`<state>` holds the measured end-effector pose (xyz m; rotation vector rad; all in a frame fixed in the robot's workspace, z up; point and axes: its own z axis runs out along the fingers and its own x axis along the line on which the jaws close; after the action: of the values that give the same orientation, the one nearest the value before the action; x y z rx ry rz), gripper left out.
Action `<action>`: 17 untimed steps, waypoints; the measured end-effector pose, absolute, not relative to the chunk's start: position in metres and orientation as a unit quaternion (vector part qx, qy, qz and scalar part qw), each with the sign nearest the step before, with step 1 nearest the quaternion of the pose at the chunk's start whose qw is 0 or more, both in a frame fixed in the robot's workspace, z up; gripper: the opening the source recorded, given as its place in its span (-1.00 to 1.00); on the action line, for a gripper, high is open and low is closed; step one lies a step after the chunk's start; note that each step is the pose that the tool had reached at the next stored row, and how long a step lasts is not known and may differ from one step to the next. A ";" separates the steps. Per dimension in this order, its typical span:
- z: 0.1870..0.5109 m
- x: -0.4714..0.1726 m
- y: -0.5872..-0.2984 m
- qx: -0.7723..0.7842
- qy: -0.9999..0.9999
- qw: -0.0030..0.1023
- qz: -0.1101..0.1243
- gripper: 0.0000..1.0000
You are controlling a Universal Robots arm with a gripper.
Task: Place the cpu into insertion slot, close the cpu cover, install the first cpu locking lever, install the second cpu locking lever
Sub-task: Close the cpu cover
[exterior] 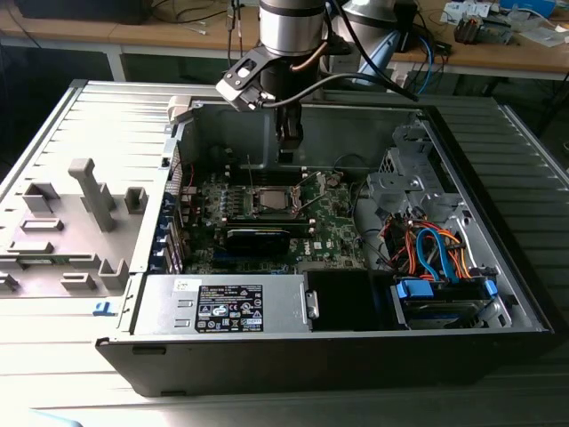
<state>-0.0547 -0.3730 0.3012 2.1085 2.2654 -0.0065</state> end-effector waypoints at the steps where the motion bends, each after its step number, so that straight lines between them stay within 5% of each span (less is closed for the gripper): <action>1: 0.301 -0.055 -0.373 0.681 0.732 0.023 -0.002 -0.79; 17: 0.299 -0.025 -0.374 0.681 0.732 0.020 -0.006 -0.79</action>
<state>-0.0245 -0.3743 0.2991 2.1134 2.2710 -0.0174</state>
